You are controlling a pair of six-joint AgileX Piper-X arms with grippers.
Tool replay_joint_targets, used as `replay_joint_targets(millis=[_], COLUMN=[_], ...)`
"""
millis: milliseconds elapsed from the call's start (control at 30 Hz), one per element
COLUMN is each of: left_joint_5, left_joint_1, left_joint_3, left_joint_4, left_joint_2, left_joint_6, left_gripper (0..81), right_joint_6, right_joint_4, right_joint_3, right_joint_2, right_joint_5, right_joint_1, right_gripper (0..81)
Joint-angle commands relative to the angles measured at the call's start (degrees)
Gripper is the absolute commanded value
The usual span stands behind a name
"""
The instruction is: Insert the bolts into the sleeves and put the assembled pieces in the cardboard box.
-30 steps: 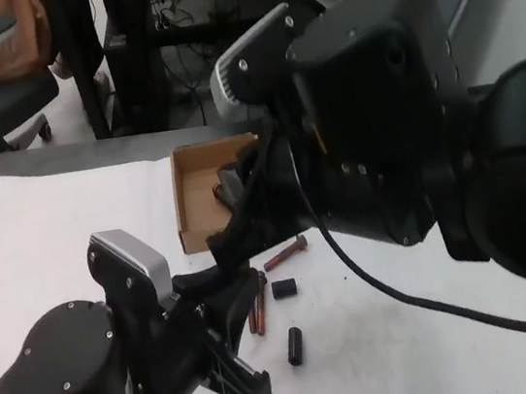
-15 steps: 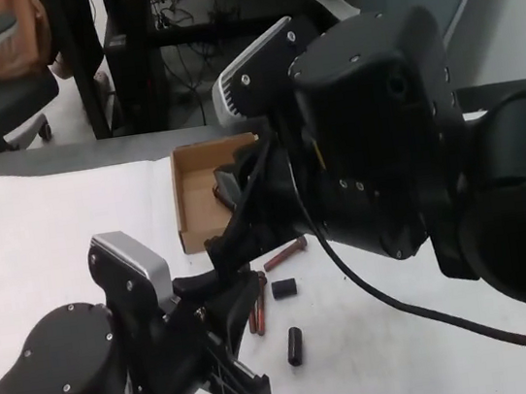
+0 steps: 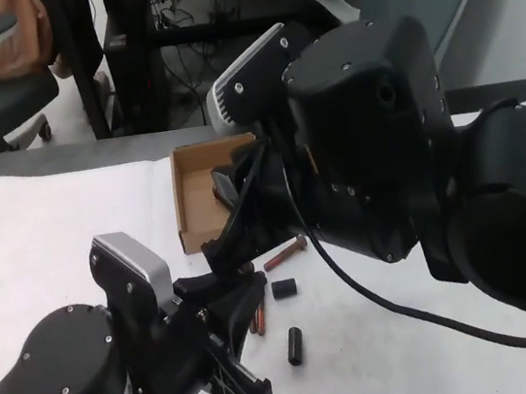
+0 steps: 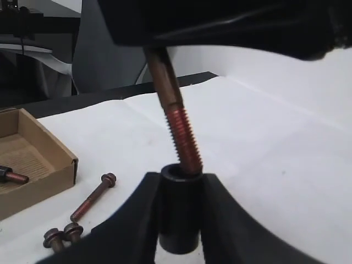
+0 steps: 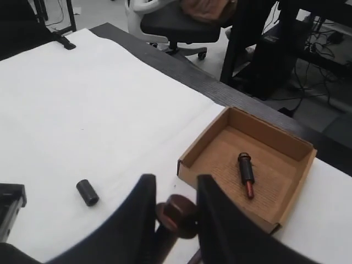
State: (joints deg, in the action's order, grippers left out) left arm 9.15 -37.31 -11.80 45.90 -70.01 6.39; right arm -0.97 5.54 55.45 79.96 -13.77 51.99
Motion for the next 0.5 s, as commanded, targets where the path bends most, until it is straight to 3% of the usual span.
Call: replay_joint_targets(millis=[0,467], left_joint_5=[0.19,0.18], left_joint_1=[-0.01,-0.01], left_joint_3=[-0.45,-0.45], left_joint_4=[4.07,4.07], left_joint_2=[0.26,0.26], left_joint_6=[0.1,1.33], left_gripper=[1.8,1.8], right_joint_6=[0.97,2.69], right_joint_4=[1.0,0.09], right_joint_3=[-0.3,-0.3], right_joint_2=[0.34,0.83], right_joint_5=[-0.54,-1.85], right_joint_1=[0.06,0.38], right_gripper=[0.4,0.4])
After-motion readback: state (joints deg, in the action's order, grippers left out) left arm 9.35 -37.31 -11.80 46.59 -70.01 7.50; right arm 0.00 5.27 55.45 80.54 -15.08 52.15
